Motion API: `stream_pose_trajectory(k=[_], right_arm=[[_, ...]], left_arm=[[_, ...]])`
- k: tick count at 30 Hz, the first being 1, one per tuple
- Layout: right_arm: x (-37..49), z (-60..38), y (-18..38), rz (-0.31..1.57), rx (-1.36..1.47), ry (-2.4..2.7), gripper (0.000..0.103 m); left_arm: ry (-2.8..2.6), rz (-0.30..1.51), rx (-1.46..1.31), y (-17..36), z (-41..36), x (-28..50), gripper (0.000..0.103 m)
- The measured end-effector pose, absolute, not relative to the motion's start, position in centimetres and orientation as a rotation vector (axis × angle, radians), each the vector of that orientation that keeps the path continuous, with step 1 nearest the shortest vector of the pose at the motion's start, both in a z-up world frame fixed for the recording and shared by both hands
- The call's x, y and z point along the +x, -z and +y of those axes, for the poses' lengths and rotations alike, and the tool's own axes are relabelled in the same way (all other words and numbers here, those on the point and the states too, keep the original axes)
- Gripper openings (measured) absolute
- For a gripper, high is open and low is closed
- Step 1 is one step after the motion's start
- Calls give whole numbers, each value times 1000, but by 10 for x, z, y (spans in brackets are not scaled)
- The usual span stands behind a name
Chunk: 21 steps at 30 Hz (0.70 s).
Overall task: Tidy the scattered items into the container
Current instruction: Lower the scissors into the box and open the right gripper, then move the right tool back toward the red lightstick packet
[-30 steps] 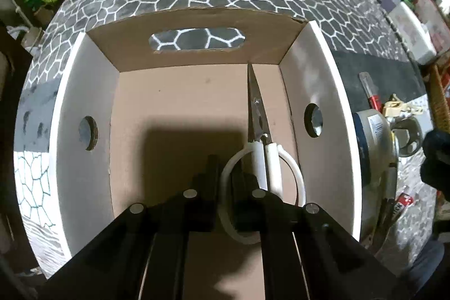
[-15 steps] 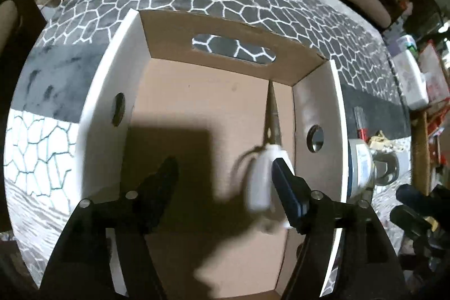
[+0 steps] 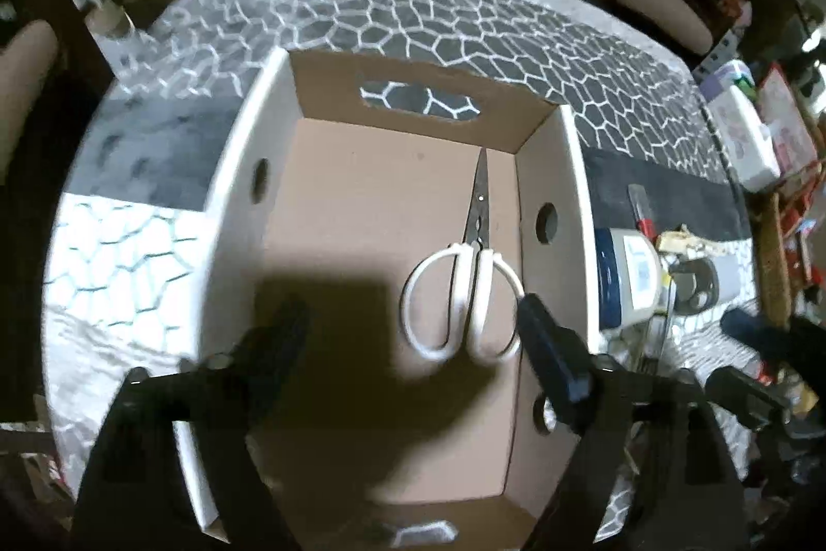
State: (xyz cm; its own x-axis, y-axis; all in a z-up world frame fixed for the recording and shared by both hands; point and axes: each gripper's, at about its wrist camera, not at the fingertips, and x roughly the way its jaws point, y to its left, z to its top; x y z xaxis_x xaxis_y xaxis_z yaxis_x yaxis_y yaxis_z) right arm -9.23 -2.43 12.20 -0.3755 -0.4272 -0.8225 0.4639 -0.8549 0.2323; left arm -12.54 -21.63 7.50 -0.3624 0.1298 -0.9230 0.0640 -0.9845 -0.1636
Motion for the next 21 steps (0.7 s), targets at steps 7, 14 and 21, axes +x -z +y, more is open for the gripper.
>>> stream_pose_trajectory(k=[7,14,21], right_arm=[[-68,-5,-131,47,1286,2328,103],[-31,27,-145,46,1256,2420,103],[6,60,-150,28,1238,2463,103]], left_arm=[[-2672,-195,-1614,-110,-202,-64,103],[-2738,-215,-1577,-127,-184,-12,103],[-2738,-219,-1558,-133,-149,29,103]])
